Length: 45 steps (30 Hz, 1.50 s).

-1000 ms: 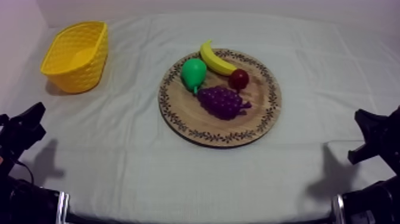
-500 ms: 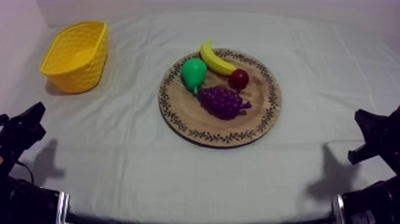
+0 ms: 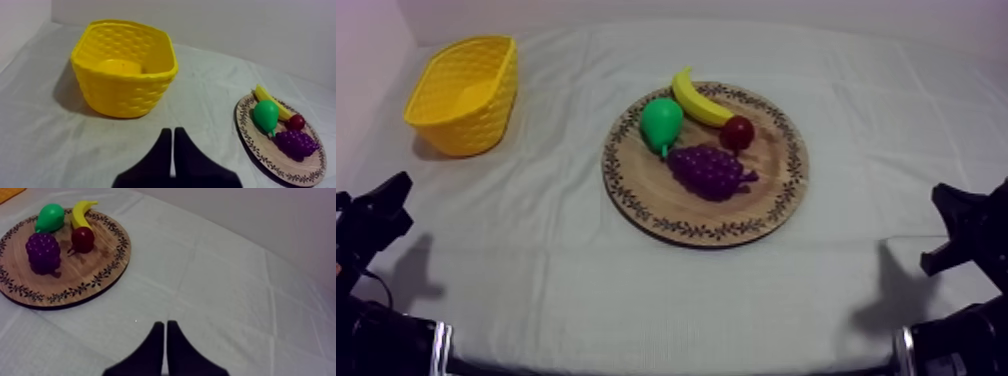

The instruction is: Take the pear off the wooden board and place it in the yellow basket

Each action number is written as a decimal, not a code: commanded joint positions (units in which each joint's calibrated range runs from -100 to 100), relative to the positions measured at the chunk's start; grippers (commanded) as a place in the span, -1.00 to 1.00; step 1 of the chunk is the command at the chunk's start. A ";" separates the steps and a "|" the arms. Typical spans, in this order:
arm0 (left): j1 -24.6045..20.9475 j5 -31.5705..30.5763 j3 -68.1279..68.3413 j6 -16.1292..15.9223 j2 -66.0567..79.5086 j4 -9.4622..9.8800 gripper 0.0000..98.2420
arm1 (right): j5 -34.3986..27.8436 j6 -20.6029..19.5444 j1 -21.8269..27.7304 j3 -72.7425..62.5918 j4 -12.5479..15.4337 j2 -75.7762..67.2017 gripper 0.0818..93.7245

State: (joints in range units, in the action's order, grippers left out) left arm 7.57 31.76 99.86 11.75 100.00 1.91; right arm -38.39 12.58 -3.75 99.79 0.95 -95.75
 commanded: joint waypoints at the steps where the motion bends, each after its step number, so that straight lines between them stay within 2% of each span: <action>1: 0.00 0.00 0.03 -0.01 0.00 0.02 -1.00 | 0.00 0.00 -0.01 -0.01 0.00 -0.01 -0.99; 14: -0.15 0.00 0.03 -0.01 0.00 0.02 -1.00 | 0.00 0.00 -0.01 -0.01 0.00 -0.01 -0.99; 19: 0.04 0.56 -0.05 1.00 -0.17 -0.02 -1.00 | 0.00 0.00 -0.01 -0.01 0.00 -0.01 -0.99; 23: 0.24 -0.28 -0.07 -1.28 -1.53 0.07 -1.00 | 0.00 0.00 -0.01 -0.01 0.00 -0.01 -0.99; 26: -0.37 -2.72 -1.81 -1.75 -6.98 -0.09 -1.00 | 0.00 0.00 -0.01 -0.01 0.00 -0.01 -0.99; 31: -0.13 -3.62 -14.44 -3.24 -21.11 -0.39 -1.00 | 0.00 -0.01 -0.01 -0.01 0.00 -0.01 -0.99; 38: 1.09 0.11 -36.74 -5.76 -39.07 -0.32 -1.00 | 0.00 0.00 -0.01 -0.01 0.00 -0.01 -0.99; 45: 2.19 3.45 -56.10 -7.51 -54.09 -1.13 -1.00 | 0.00 0.00 -0.01 -0.01 0.00 -0.01 -0.99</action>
State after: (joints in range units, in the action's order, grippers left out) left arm 9.47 34.55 54.87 4.44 53.50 0.79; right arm -38.39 12.58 -3.75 99.79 0.95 -95.75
